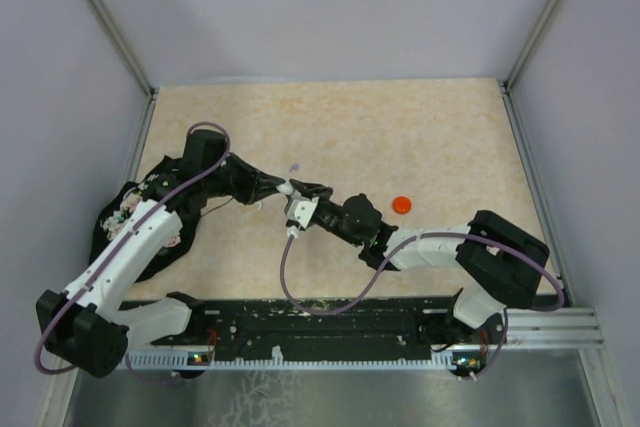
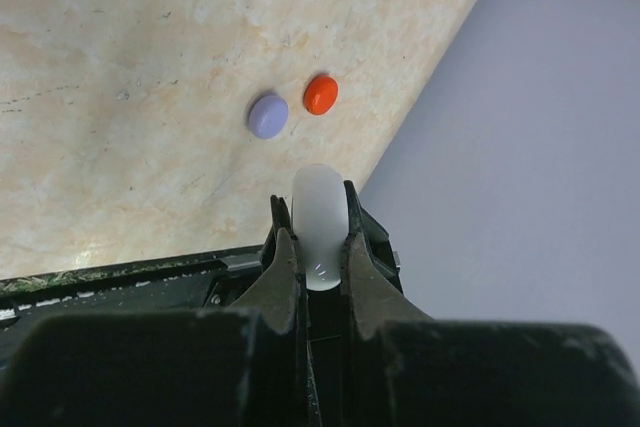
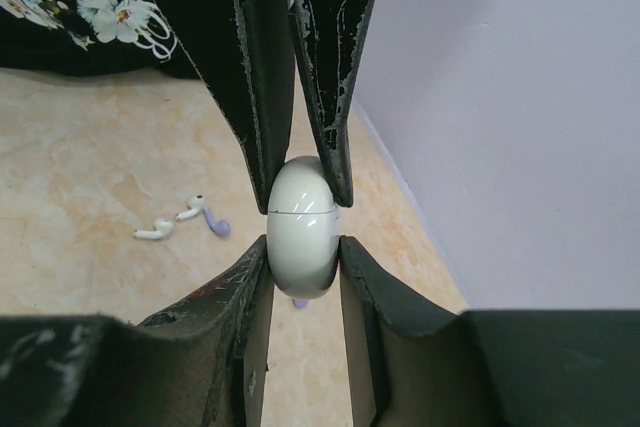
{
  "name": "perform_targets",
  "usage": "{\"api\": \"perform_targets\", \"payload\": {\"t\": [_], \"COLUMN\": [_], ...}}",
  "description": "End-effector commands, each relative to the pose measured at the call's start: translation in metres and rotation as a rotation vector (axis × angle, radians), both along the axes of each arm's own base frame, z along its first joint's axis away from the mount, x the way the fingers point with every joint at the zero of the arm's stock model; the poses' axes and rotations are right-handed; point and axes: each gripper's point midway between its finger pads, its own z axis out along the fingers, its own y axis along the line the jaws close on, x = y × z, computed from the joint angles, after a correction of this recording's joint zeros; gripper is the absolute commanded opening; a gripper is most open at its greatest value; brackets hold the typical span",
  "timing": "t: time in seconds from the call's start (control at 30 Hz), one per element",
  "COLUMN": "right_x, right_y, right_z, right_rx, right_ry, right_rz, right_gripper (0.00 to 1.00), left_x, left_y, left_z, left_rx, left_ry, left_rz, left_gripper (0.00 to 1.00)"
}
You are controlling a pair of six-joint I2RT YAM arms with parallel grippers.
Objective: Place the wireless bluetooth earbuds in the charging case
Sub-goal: Pick up the charging case at the center of the board.
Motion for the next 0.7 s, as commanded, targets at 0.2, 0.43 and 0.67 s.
{"api": "perform_targets", "payload": {"t": [0.2,0.43,0.67], "right_x": [0.003,0.004,-0.001], "right_y": [-0.001,-0.013,-0.031], "right_z": [0.049,0.05,0.055], "right_rx": [0.175,0.205,0.23], "right_ry": [-0.061,-0.001,0.123], "right_rz": [-0.042,-0.066,0.006], "right_gripper": [0.08,0.0,0.0], "left_x": [-0.004,0.002,0.008], "left_y": [-0.006,0.005,0.024], "left_z": [0.01,0.026,0.048], "left_rx": [-0.083,-0.026,0.191], "left_ry": [-0.046,-0.304,-0.679], "left_rz": [-0.002,-0.027,-0.111], "left_gripper": [0.15,0.47,0.68]}}
